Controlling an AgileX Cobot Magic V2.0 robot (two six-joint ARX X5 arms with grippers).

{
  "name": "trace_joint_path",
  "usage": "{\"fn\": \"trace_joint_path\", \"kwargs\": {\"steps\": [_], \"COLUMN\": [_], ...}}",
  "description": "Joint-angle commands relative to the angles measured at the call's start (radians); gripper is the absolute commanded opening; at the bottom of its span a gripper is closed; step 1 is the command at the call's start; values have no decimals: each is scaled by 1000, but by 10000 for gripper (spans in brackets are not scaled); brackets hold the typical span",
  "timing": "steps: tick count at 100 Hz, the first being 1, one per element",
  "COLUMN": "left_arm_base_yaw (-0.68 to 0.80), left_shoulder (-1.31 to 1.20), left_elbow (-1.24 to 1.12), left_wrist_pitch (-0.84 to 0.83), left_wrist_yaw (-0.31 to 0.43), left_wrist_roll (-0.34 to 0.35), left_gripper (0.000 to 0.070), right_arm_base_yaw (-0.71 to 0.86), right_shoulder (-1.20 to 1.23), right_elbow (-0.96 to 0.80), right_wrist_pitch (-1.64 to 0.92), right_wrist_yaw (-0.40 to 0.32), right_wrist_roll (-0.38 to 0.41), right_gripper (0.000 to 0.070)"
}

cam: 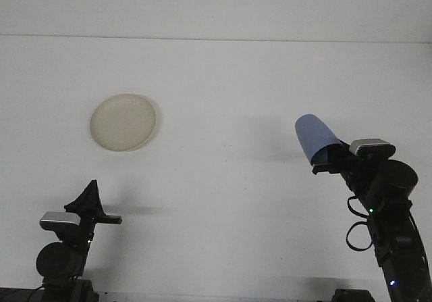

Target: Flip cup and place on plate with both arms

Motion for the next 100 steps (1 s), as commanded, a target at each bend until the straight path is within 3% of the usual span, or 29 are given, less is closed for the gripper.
{"fn": "trace_joint_path", "kwargs": {"steps": [1, 34, 45, 65, 84, 100], "left_arm_base_yaw": [0, 0, 0, 0, 0, 0], "left_shoulder": [-1, -1, -1, -1, -1, -1], "left_elbow": [-19, -19, -19, -19, -19, -19], "left_wrist_pitch": [10, 11, 10, 11, 10, 11], "left_wrist_yaw": [-5, -5, -5, -5, -5, -5], "left_wrist_roll": [5, 5, 4, -5, -84, -106], "left_gripper": [12, 12, 12, 12, 12, 12], "right_arm_base_yaw": [34, 320, 439, 645, 763, 829], "right_shoulder": [13, 167, 281, 494, 675, 789], "right_elbow": [74, 407, 511, 641, 731, 780], "right_wrist_pitch": [-193, -730, -885, -1001, -1049, -1063], "right_wrist_yaw": [-35, -30, 29, 201, 244, 311], "right_wrist_roll": [1, -123, -163, -182, -188, -196], "right_gripper": [0, 0, 0, 0, 0, 0]}}
